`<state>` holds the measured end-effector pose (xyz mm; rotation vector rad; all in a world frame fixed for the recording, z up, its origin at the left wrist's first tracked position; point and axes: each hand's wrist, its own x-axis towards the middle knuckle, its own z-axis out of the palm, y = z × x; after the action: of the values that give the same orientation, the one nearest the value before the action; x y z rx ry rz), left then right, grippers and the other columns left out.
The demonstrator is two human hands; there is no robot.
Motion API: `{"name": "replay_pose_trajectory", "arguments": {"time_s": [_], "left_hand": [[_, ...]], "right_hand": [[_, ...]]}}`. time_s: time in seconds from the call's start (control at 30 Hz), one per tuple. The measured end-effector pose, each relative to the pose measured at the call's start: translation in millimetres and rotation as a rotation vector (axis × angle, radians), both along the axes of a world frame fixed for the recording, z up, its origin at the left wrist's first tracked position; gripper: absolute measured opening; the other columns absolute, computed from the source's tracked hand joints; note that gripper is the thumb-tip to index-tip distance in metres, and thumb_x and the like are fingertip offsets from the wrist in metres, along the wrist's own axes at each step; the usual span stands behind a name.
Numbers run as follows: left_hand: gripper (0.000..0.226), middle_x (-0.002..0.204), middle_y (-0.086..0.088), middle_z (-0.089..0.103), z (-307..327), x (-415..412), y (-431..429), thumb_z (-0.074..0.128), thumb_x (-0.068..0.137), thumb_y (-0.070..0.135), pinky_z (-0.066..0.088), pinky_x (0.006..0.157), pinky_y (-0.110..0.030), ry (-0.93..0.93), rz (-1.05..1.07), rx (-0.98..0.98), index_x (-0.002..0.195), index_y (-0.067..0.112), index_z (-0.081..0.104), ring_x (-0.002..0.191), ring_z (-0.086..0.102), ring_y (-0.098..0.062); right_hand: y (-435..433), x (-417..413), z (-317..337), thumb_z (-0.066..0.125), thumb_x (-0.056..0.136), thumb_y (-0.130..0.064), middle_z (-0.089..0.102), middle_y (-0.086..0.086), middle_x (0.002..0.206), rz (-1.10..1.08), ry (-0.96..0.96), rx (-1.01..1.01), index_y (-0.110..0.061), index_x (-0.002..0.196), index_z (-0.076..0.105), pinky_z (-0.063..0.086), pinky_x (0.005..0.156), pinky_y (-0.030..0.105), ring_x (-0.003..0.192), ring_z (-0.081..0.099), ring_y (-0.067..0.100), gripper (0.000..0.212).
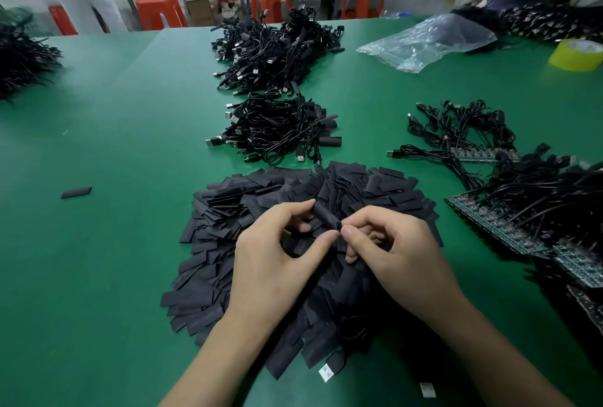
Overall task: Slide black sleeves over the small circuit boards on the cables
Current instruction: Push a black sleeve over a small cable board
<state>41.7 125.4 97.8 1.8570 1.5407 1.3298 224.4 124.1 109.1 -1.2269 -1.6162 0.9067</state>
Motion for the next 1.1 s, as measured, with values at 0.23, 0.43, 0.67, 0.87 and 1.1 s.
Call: {"name": "replay_pose_trajectory", "arguments": {"time_s": [0.23,0.43,0.67,0.87,1.1], "left_hand": [[0.039,0.086,0.02,0.069,3.5,3.3,-4.3,0.077,0.074,0.043,0.047,0.078,-0.01,-0.017,0.017,-0.068,0.111,0.032,0.072,0.087,0.067,-0.001],[0.041,0.089,0.02,0.068,7.7,6.8,-7.7,0.064,0.073,0.05,0.056,0.084,-0.034,0.065,0.052,-0.089,0.11,0.033,0.068,0.088,0.067,-0.001],[0.039,0.084,0.014,0.073,8.1,7.2,-7.5,0.059,0.078,0.045,0.05,0.083,-0.029,0.273,0.107,0.025,0.105,0.024,0.076,0.083,0.059,-0.004],[0.027,0.081,0.009,0.077,3.7,0.8,-1.3,0.06,0.086,0.034,0.053,0.079,-0.03,0.305,0.122,0.106,0.094,0.019,0.081,0.074,0.066,-0.011],[0.042,0.093,0.02,0.075,5.2,-4.6,-2.5,0.064,0.08,0.052,0.051,0.09,-0.025,0.166,0.022,0.022,0.113,0.029,0.079,0.09,0.06,0.013]], "right_hand": [[-1.7,-3.4,-3.0,0.073,0.092,-0.011,0.067,-0.013,0.072,-0.048,-0.203,0.213,-0.021,0.086,0.072,0.052,0.065,0.025,0.071,0.067,0.01,0.011],[-3.6,-8.7,-5.8,0.069,0.094,-0.013,0.066,-0.009,0.082,-0.031,-0.363,0.37,-0.016,0.088,0.069,0.05,0.068,0.032,0.077,0.063,0.008,0.007],[-4.7,-9.8,-7.2,0.066,0.097,-0.014,0.065,-0.005,0.083,-0.018,-0.446,0.419,-0.015,0.091,0.069,0.051,0.066,0.04,0.075,0.062,0.016,0.007],[-4.9,-9.7,-8.3,0.065,0.096,-0.018,0.066,-0.008,0.083,-0.021,-0.417,0.41,-0.016,0.091,0.07,0.05,0.067,0.034,0.076,0.062,0.011,0.008],[-1.8,-5.6,-8.0,0.069,0.092,-0.016,0.068,-0.011,0.082,-0.073,-0.298,0.344,-0.017,0.089,0.073,0.05,0.069,0.025,0.078,0.064,0.005,0.005]]}}
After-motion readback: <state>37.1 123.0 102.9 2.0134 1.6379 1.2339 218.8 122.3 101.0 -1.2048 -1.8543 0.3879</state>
